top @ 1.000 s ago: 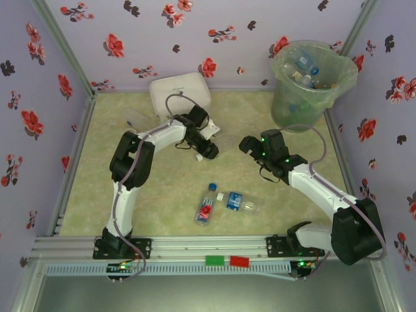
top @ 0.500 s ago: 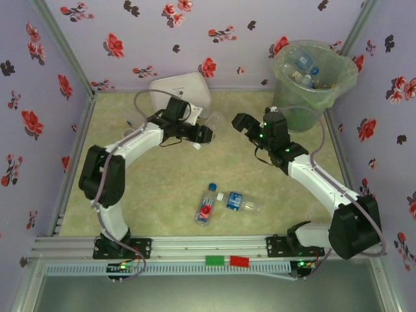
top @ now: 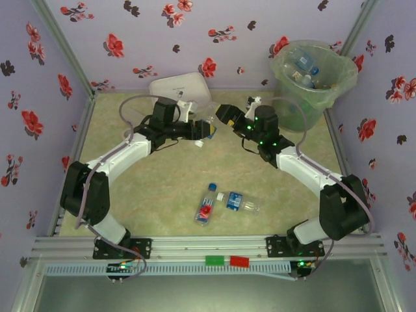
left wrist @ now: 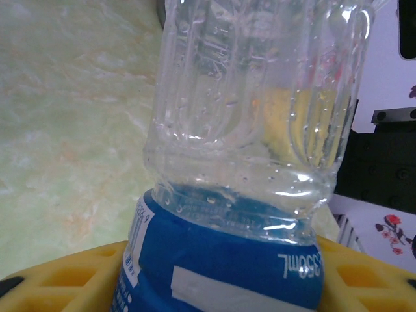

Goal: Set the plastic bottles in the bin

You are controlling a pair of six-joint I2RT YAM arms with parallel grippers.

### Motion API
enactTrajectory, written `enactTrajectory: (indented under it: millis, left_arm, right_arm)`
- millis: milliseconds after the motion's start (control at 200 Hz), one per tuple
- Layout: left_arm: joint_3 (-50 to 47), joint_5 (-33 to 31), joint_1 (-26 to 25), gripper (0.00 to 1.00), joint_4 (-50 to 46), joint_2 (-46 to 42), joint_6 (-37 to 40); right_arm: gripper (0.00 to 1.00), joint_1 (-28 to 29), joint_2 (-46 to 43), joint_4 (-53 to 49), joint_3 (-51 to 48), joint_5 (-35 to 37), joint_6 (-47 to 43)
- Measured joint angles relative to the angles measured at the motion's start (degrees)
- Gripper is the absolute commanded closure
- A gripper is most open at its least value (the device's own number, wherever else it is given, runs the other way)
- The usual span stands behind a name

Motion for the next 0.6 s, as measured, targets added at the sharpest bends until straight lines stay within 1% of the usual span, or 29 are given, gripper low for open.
enactTrajectory:
  millis: [160,310,425,525,600]
  left_arm:
    - [0.0,0.6,-1.1,0.52,1.2,0.0,-0.9]
    - [0.0,1.4,-2.4,0.52,1.9,0.0,-1.1]
    - [-0.5,2.0,-3.0,0.51,2.6,0.0,-1.2]
    - [-1.0,2.3,-3.4,0.49,2.9,-0.1,-1.3]
    - [-1.3,2.8,-3.3,0.47,3.1,-0.2,-1.7]
  right_arm:
    - [0.11,0.8,0.5,0.0,0.4,0.0,0.0]
    - [0.16,0.9,1.2,-0.1,0.4,0.0,0.0]
    - [0.26,0.9,1.3,-0.3,0.4,0.0,-0.3]
    - [0.38,0.9,1.3,-0.9,0.4,0.5,-0.5]
    - [0.43,0.9,1.4,-1.2,0.4,0.5,-0.4]
